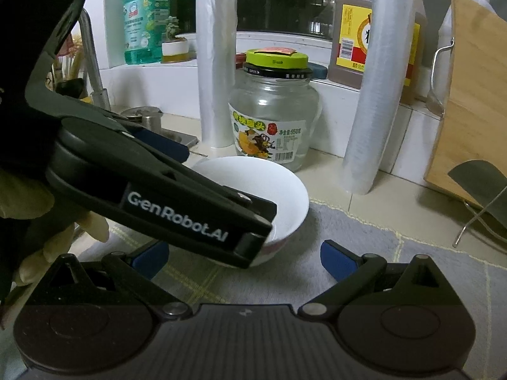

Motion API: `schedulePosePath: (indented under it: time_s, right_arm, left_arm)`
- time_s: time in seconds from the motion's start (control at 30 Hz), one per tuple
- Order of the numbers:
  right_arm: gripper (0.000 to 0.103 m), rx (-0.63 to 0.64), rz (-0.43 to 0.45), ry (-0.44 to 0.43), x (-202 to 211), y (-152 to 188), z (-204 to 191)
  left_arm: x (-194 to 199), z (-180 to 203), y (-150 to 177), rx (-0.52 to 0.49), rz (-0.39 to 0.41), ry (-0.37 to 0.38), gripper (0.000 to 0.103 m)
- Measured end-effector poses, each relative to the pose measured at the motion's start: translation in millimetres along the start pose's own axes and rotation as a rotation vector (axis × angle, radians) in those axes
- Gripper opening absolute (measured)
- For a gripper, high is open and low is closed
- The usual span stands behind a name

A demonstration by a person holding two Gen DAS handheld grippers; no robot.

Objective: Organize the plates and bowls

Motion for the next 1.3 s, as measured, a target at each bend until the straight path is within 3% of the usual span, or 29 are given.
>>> schedulePosePath:
  time_s: [0.33,0.5,1.3]
  right_arm:
    - [0.100,0.008,0.007,-0.015,-14,-3,2]
    - [0.094,0.023,0.009,-0.035,-18,-4,-1]
    - [0.092,0.051,0.018,-0.051,-17,-8,-8]
  left_arm:
    - [-19,-4,-4,0.026,-0.020,0.034,0.086]
    - [-25,-5,-3,0.025,-0.030,0.041,0.083]
    - [-26,-5,-1,0.034,-0.034,0.071,0.083]
Point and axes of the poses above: each gripper's, at about its wrist camera, not at the fingertips, and x roughly against the way its jaws point, z to its right, y to its underside, the point moved 10 cm from there along -x, roughly the way its jaws point, and after that the axes turned 2 degrees about y, right-handed, at the moved point
